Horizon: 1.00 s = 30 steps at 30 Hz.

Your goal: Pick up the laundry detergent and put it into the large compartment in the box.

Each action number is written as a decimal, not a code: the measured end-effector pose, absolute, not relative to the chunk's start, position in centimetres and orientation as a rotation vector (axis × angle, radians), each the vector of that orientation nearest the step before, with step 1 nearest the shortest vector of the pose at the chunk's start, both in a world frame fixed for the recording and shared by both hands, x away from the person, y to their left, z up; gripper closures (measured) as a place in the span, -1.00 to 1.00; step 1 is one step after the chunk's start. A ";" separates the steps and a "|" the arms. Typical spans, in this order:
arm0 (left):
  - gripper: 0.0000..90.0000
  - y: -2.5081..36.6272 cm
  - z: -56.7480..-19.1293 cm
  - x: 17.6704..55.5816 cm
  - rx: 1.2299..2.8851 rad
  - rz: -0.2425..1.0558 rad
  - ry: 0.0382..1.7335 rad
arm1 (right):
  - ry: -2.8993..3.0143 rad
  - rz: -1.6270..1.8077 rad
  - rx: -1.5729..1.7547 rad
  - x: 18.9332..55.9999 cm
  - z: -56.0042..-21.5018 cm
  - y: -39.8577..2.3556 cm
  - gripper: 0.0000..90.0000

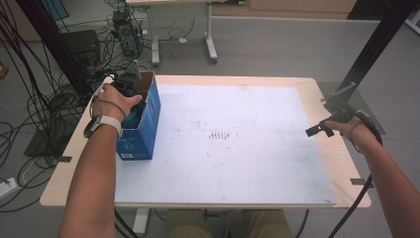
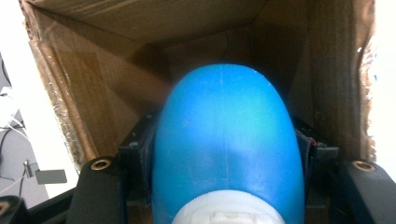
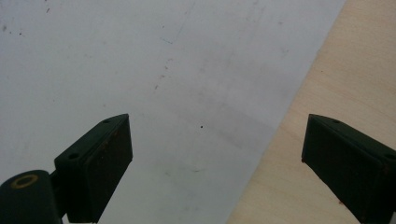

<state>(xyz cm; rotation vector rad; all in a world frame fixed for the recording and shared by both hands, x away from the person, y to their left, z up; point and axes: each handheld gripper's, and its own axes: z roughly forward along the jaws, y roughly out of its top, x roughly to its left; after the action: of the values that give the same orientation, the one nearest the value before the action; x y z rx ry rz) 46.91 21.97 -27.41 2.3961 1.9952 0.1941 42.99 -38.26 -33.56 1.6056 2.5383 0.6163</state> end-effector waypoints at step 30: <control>-0.17 21.9 -27.5 46.8 2.401 0.207 1.987 | 2.535 0.623 1.601 42.8 -33.5 -38.4 -0.81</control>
<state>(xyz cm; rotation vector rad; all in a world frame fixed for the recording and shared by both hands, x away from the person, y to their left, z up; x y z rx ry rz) 46.78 21.87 -27.47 2.4010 1.9873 0.2073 42.81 -38.35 -33.46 1.6008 2.5348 0.6232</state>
